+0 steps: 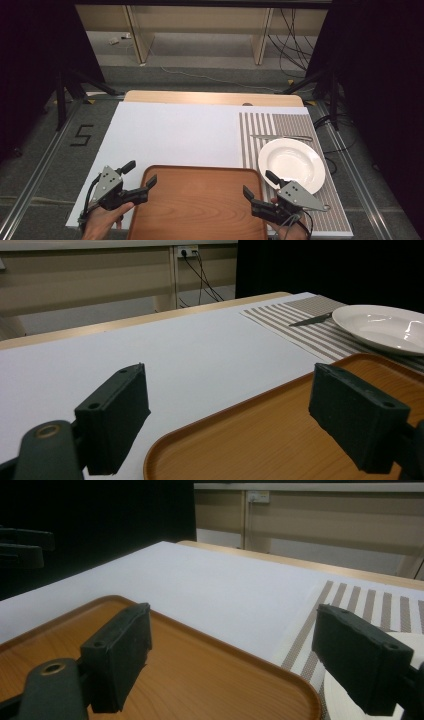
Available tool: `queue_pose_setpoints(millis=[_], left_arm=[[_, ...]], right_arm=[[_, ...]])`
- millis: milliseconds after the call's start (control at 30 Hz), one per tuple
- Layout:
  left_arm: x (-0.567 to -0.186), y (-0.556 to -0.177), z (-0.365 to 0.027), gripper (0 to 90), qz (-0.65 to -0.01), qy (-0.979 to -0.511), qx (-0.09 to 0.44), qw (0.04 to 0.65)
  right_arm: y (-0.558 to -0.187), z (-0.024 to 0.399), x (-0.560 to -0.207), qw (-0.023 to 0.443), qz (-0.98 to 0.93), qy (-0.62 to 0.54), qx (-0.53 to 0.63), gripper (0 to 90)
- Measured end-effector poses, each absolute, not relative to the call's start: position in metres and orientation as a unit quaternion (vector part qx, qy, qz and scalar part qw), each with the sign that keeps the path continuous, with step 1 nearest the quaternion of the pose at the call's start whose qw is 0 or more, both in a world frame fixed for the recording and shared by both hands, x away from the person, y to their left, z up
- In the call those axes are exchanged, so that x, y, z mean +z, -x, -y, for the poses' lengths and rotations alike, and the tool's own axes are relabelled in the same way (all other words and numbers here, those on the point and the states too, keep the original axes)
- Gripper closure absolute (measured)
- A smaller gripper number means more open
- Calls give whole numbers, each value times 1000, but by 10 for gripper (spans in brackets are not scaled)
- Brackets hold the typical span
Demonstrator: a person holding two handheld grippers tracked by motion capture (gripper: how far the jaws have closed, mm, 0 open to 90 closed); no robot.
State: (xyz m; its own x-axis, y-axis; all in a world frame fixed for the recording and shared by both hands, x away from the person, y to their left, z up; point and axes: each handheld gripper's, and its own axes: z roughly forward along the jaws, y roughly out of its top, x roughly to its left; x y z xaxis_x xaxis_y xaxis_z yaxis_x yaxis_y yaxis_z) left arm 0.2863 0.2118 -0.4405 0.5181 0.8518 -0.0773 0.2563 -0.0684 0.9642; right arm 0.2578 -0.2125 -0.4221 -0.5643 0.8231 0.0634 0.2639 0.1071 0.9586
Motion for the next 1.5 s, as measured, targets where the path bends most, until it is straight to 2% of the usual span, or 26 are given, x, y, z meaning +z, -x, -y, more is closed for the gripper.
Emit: queue_pose_setpoints(millis=[700,867,1100,1500], left_arm=[[-440,-286,-211,161,-403,-679,271,551],[-439,-285,-212,161,-405,-680,273,547],[-440,-285,-211,161,-404,-681,269,549],[-440,-284,-210,161,-402,-681,269,550]], right_arm=[[-259,217,-417,254,-701,-382,546,177],[-260,224,-413,239,-714,-387,533,174],[-264,235,-411,263,-727,-380,507,175],[-265,258,-406,230,-768,-394,449,192]])
